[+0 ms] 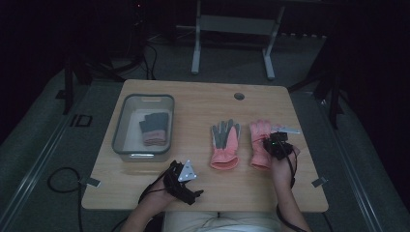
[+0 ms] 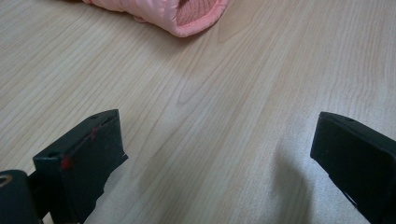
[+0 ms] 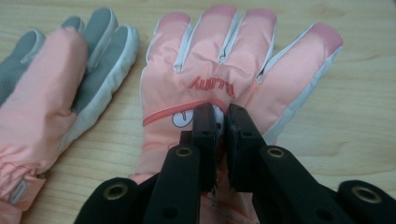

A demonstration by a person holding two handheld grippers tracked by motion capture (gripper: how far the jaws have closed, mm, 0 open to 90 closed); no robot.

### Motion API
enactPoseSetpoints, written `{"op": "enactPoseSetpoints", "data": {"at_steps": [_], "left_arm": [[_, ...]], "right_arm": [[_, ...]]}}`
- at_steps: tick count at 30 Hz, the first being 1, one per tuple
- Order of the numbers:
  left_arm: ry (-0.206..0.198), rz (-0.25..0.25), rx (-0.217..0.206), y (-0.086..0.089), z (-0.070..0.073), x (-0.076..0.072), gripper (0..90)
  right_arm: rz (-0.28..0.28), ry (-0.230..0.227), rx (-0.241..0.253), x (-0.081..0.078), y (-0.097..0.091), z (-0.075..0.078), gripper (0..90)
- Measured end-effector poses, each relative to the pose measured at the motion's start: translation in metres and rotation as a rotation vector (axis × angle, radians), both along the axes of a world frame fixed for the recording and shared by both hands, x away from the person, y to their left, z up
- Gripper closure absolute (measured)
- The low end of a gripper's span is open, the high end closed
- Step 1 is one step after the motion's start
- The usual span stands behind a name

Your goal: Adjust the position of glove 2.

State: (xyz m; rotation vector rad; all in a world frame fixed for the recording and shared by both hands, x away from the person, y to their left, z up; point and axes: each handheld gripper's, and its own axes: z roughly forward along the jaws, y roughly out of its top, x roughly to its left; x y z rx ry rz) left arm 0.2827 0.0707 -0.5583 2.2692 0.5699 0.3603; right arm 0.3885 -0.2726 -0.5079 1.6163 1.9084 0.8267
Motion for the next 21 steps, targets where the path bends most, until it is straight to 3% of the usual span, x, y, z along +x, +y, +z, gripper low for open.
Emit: {"op": "enactPoseSetpoints", "data": {"at_steps": [12,15,16,18,21], "left_arm": [[0.000,0.001,0.004,0.000,0.000,0.000,2.2],[-0.001,0.001,0.004,0.000,-0.001,0.000,2.3],[-0.002,0.000,0.006,0.000,-0.001,0.000,2.3],[-0.001,-0.002,0.010,-0.001,0.000,-0.001,2.2],[-0.003,-0.004,0.009,-0.002,0.000,-0.001,2.3]], "right_arm": [[0.026,0.030,0.018,0.009,0.001,-0.016,78.4],[0.041,0.030,0.015,0.009,0.000,-0.013,74.5],[0.049,0.023,0.009,0.006,-0.003,-0.005,72.0],[0.084,-0.001,0.025,0.004,-0.006,0.005,68.7],[0.144,-0.020,0.007,0.003,-0.010,0.015,65.1]]}}
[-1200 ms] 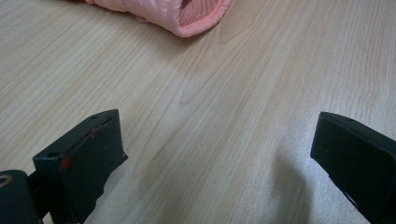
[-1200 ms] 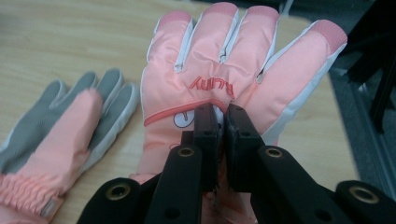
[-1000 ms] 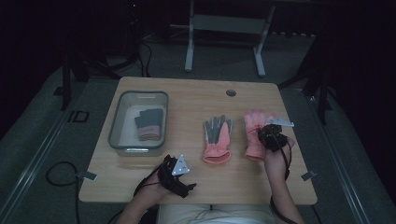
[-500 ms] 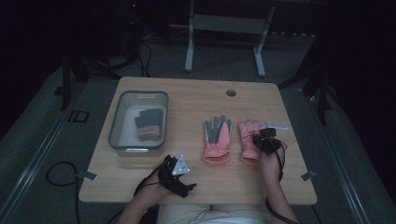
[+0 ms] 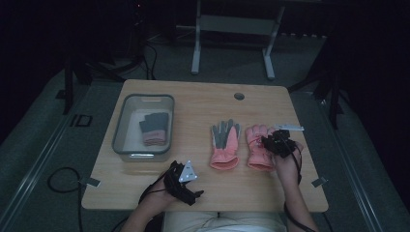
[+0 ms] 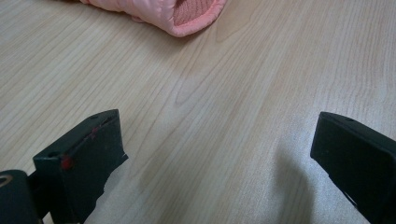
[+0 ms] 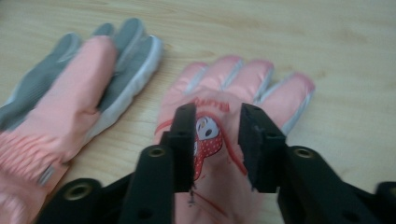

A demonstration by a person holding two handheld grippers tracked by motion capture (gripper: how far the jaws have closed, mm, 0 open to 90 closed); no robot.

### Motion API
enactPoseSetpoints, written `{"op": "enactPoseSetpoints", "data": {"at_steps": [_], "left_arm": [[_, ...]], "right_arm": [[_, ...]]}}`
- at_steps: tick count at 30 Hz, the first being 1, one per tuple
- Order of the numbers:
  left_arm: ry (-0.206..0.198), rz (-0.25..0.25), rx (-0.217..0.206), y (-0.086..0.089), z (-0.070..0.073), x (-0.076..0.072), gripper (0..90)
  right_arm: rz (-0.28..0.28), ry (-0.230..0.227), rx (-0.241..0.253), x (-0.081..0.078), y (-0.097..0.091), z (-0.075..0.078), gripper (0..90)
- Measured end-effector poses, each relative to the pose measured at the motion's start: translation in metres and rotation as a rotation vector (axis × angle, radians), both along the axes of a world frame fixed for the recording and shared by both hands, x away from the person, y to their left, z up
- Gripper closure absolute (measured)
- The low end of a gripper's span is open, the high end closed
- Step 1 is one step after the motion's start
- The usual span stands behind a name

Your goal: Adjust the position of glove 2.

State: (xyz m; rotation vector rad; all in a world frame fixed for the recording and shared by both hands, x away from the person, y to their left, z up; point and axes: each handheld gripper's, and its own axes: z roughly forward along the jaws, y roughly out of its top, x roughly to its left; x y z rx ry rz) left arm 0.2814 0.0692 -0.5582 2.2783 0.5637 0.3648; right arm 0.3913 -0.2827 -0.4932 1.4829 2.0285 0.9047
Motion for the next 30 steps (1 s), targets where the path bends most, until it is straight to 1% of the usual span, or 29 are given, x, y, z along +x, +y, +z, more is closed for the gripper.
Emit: {"op": "enactPoseSetpoints", "data": {"at_steps": [1,3,4,5,6,7,8,9,10,11,13,15,16,17,18,20,21,22,24,27,29,30], "left_arm": [[-0.002,-0.002,0.003,0.000,0.000,0.000,2.3],[0.000,0.003,-0.004,0.001,0.000,0.000,2.2],[0.001,0.002,-0.004,0.001,0.000,0.000,2.2],[0.001,0.003,-0.004,0.001,0.000,0.000,2.2],[0.001,0.004,-0.004,0.001,0.000,0.000,2.2],[0.001,0.004,-0.001,0.001,0.000,0.000,2.3],[0.001,0.004,-0.001,0.001,0.000,0.000,2.2],[0.001,0.004,-0.001,0.001,0.000,0.000,2.2],[0.002,0.006,-0.003,0.001,0.000,0.000,2.3],[0.001,0.006,-0.003,0.001,0.000,0.000,2.3],[0.002,0.005,-0.003,0.001,0.000,0.000,2.3],[0.003,0.004,-0.004,0.001,0.000,0.000,2.2],[0.001,0.004,-0.002,0.001,0.000,0.000,2.2],[0.002,0.002,-0.004,0.002,0.000,0.000,2.3],[0.001,0.002,-0.004,0.002,0.000,0.000,2.3],[0.002,0.003,-0.005,0.002,0.000,0.000,2.3],[0.001,0.001,-0.004,0.002,0.000,0.000,2.2],[-0.002,0.001,-0.003,0.001,0.000,0.000,2.3],[-0.002,0.001,-0.006,0.001,0.000,0.000,2.3],[-0.001,0.003,-0.006,0.001,0.000,0.000,2.3],[0.000,0.001,-0.010,0.001,0.001,0.000,2.3],[0.000,0.000,-0.012,0.001,0.001,0.000,2.2]], "right_arm": [[0.068,-0.016,-0.008,0.001,-0.006,0.008,64.6],[0.108,-0.011,-0.038,0.004,-0.012,0.011,64.1],[0.133,-0.004,-0.034,0.006,-0.015,0.012,63.9],[0.133,-0.004,-0.034,0.006,-0.015,0.012,63.9],[0.160,0.003,-0.053,0.009,-0.018,0.012,63.1],[0.176,0.016,-0.050,0.010,-0.019,0.011,62.5],[0.176,0.016,-0.050,0.010,-0.019,0.011,62.5],[0.190,0.024,-0.043,0.011,-0.018,0.010,62.5],[0.198,0.034,-0.054,0.013,-0.015,0.007,60.7],[0.197,0.038,-0.055,0.013,-0.015,0.005,60.4],[0.193,0.059,-0.046,0.016,-0.012,-0.001,60.5],[0.189,0.073,-0.061,0.018,-0.010,-0.008,60.4],[0.185,0.088,-0.068,0.019,-0.009,-0.013,60.6],[0.177,0.093,-0.094,0.019,-0.007,-0.017,61.2],[0.174,0.092,-0.110,0.019,-0.006,-0.021,62.9],[0.172,0.088,-0.098,0.018,-0.006,-0.026,69.3],[0.162,0.087,-0.085,0.017,-0.006,-0.029,72.7],[0.155,0.086,-0.076,0.016,-0.006,-0.030,75.1],[0.136,0.077,-0.076,0.014,-0.004,-0.032,79.6],[0.115,0.067,-0.076,0.012,-0.001,-0.032,84.0],[0.105,0.061,-0.075,0.011,0.000,-0.030,85.5],[0.095,0.057,-0.065,0.010,0.000,-0.026,85.9]]}}
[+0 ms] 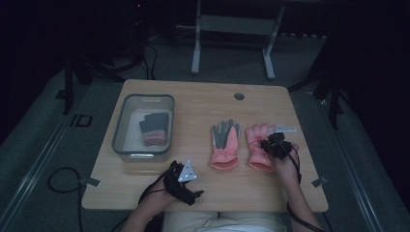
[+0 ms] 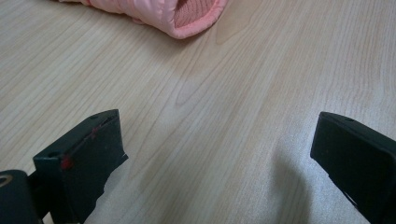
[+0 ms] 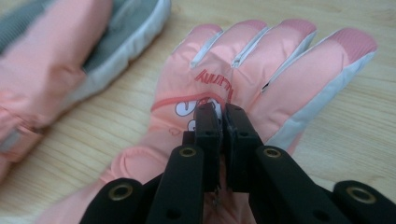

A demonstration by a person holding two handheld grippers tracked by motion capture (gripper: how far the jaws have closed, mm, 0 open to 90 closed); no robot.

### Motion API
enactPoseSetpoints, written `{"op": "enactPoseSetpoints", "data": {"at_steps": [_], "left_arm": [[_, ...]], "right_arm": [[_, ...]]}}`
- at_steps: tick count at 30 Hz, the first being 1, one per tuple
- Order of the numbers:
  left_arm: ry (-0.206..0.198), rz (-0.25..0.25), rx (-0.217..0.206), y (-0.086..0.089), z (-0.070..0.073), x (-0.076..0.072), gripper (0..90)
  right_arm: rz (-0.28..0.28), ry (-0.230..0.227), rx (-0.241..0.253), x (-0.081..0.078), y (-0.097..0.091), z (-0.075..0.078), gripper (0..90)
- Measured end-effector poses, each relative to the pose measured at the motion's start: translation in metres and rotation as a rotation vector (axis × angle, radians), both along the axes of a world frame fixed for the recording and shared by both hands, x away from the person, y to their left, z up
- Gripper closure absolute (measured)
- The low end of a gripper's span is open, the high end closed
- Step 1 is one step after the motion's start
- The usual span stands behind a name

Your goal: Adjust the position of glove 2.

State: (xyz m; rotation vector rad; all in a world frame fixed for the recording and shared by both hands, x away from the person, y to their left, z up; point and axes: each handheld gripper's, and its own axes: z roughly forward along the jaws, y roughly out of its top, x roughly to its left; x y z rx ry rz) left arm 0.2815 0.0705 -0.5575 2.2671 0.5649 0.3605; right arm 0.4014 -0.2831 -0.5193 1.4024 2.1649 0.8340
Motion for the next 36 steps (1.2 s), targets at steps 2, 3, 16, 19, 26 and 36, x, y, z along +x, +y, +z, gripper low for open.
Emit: {"op": "enactPoseSetpoints", "data": {"at_steps": [2,3,16,19,26,36], "left_arm": [[0.001,0.001,0.004,0.000,0.000,0.000,2.3],[0.002,0.001,0.004,0.000,0.000,0.000,2.2],[-0.002,0.002,-0.002,0.000,0.000,0.001,2.3],[-0.004,0.003,-0.006,0.000,0.000,0.001,2.2],[-0.002,0.001,-0.013,0.000,0.002,0.001,2.2],[0.013,-0.001,-0.021,0.001,0.002,0.001,2.2]], "right_arm": [[-0.008,-0.003,0.014,-0.002,0.000,0.009,86.2],[-0.015,-0.011,0.019,-0.004,0.001,0.014,86.2],[-0.012,-0.135,0.093,-0.013,0.046,0.094,86.2],[0.000,-0.152,0.096,-0.016,0.068,0.104,86.2],[0.041,-0.124,0.116,-0.020,0.104,0.098,86.1],[0.051,-0.040,0.071,-0.013,0.121,0.054,85.8]]}}
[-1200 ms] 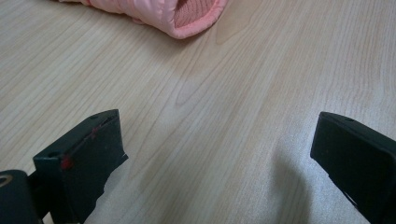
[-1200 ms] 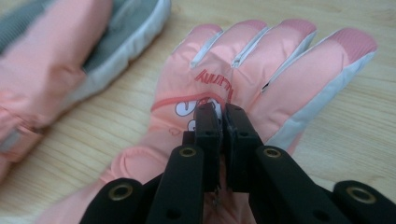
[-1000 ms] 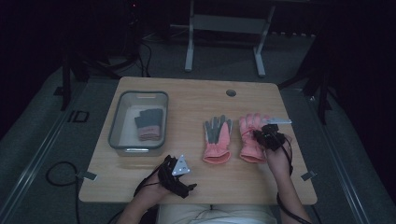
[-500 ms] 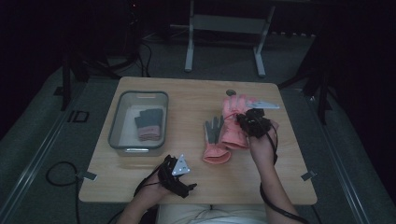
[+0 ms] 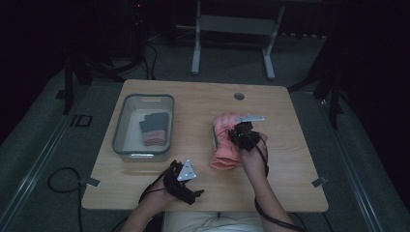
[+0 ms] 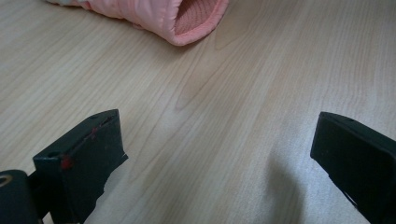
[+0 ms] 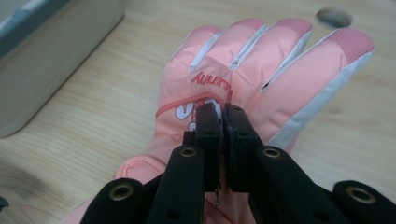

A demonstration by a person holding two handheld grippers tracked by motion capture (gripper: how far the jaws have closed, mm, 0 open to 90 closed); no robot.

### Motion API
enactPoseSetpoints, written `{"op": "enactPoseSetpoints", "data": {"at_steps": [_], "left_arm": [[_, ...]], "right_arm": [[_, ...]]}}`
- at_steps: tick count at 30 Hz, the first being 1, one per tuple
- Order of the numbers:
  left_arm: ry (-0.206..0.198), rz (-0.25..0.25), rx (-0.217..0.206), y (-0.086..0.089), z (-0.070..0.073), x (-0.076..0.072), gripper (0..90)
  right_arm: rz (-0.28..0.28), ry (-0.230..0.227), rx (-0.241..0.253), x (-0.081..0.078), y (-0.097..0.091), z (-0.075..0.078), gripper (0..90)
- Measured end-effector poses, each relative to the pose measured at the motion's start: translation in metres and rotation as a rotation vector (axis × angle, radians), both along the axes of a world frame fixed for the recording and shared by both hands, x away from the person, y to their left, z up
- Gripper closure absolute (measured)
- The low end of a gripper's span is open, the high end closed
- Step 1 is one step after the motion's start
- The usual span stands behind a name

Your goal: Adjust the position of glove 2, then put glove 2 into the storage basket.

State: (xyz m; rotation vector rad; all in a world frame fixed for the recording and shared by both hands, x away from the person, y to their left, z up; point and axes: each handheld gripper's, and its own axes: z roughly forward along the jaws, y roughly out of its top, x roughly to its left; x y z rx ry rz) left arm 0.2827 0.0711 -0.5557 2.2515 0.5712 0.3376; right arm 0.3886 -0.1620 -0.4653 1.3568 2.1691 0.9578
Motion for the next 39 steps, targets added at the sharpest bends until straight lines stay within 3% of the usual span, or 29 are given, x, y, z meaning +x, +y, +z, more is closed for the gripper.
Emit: {"op": "enactPoseSetpoints", "data": {"at_steps": [6,10,14,19,26,33,39], "left_arm": [[-0.002,-0.003,0.004,-0.001,0.000,0.000,2.2],[0.003,-0.005,0.008,-0.001,-0.001,0.000,2.2],[0.011,-0.004,-0.016,0.001,0.000,0.001,2.2],[0.016,0.001,-0.025,0.002,0.001,0.001,2.2],[0.031,0.004,-0.054,0.003,0.003,0.001,2.2],[0.023,0.007,-0.068,0.002,0.007,0.001,2.2],[0.019,0.004,-0.047,-0.002,0.009,-0.002,2.3]], "right_arm": [[-0.021,0.036,0.005,0.008,0.003,-0.020,84.8],[-0.001,0.036,-0.018,0.012,0.008,-0.023,82.6],[0.001,0.041,-0.010,0.015,0.008,-0.024,77.2],[0.034,0.002,-0.001,0.010,0.007,-0.014,63.1],[0.081,-0.064,0.008,0.002,0.001,0.002,54.3],[0.109,-0.083,0.041,-0.003,-0.014,0.015,54.7],[0.131,-0.085,0.040,-0.004,-0.028,0.017,54.2]]}}
